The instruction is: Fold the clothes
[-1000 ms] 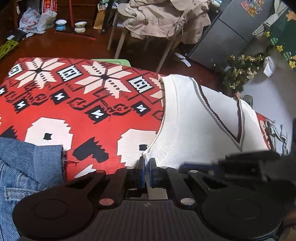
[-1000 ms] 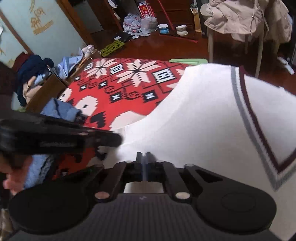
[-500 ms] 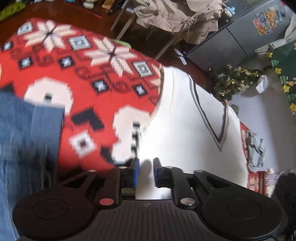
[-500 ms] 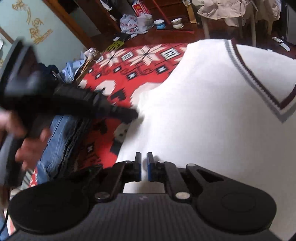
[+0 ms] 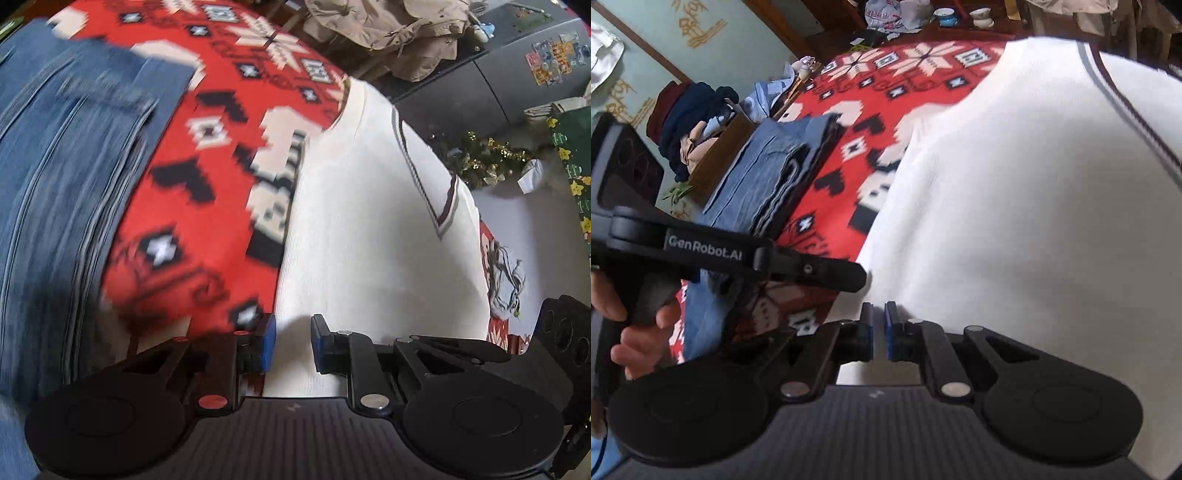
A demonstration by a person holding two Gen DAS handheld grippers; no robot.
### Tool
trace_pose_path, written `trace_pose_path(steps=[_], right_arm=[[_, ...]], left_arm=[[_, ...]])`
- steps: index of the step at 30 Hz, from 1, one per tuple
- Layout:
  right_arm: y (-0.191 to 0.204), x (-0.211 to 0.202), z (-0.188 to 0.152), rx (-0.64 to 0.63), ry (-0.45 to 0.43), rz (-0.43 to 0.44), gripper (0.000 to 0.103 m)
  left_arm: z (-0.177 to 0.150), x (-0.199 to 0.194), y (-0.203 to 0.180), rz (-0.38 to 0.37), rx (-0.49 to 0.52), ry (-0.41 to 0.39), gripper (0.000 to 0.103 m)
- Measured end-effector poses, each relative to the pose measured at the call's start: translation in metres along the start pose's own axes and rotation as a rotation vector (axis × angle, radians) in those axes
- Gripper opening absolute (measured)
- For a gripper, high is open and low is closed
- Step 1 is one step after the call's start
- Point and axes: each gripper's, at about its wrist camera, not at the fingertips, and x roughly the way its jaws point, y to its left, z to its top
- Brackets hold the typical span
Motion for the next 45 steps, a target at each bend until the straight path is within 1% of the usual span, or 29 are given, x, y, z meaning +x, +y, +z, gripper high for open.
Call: trace_pose_path(steps=[2,3,6,8,10,14,16,18,21,22,24,26,30,32,34,37,40,41,42,43,45], right_arm=[[0.003,-0.002,-0.005,0.016,0.008,0.003,0.009],[0.005,-0.002,-0.007,0.024,0.011,0.003,0.009],[0.009,-0.006,-0.015,0.039,0.02,-0.001,0.009],[0.01,-0.008,-0.019,0.055,0.016,-0.006,0.009],[0.011,-0.01,-0.023,0.069,0.007,-0.014,0.009],[0.015,-0.015,-0.027,0.088,-0.012,-0.031,0.009],[0.019,-0.02,-0.028,0.087,-0.025,-0.032,0.009],[0.023,-0.021,-0.032,0.077,-0.017,-0.033,0.009],[0.028,-0.013,-0.041,0.059,0.014,-0.037,0.009],[0.029,-0.012,-0.045,0.054,0.021,-0.035,0.007],[0.033,-0.011,-0.052,0.057,0.037,-0.029,0.008],[0.038,-0.014,-0.064,0.068,0.056,-0.016,0.009],[0.052,-0.017,-0.092,0.082,0.104,0.018,0.009],[0.06,-0.019,-0.106,0.091,0.121,0.028,0.009],[0.064,-0.022,-0.115,0.102,0.111,0.029,0.009],[0.067,-0.023,-0.125,0.13,0.128,0.039,0.009],[0.071,-0.025,-0.136,0.127,0.146,0.04,0.008],[0.069,-0.027,-0.137,0.136,0.142,0.036,0.006],[0.066,-0.03,-0.138,0.145,0.139,0.032,0.006],[0.064,-0.032,-0.138,0.155,0.135,0.028,0.009],[0.059,-0.037,-0.14,0.174,0.127,0.019,0.009]], left_arm=[[-0.01,-0.002,0.001,0.004,-0.001,0.014,0.018],[-0.014,-0.003,0.001,0.013,-0.003,0.017,0.013],[-0.022,-0.004,0.003,0.04,-0.01,0.018,0.003],[-0.023,-0.005,0.001,0.052,-0.001,0.009,0.002],[-0.024,-0.005,-0.009,0.098,0.07,-0.003,0.002],[-0.029,-0.019,-0.019,0.177,0.139,-0.052,0.001],[-0.032,-0.022,-0.019,0.193,0.156,-0.059,0.002],[-0.033,-0.02,-0.018,0.198,0.163,-0.058,0.002],[-0.031,-0.012,-0.013,0.185,0.155,-0.045,0.002],[-0.03,-0.012,-0.011,0.172,0.141,-0.042,0.003],[-0.031,-0.016,-0.006,0.151,0.107,-0.036,0.007],[-0.038,-0.026,-0.004,0.137,0.088,-0.032,0.008],[-0.069,-0.041,0.0,0.102,0.071,0.043,0.008],[-0.089,-0.044,0.001,0.099,0.069,0.096,0.008],[-0.109,-0.044,0.004,0.089,0.05,0.153,0.008],[-0.135,-0.045,0.002,0.06,0.026,0.208,0.008],[-0.148,-0.042,-0.002,0.05,0.029,0.211,0.009],[-0.148,-0.04,-0.001,0.053,0.024,0.208,0.01],[-0.148,-0.037,0.0,0.057,0.016,0.206,0.015],[-0.148,-0.034,0.002,0.061,0.009,0.204,0.017],[-0.149,-0.03,0.001,0.061,0.004,0.198,0.017]])
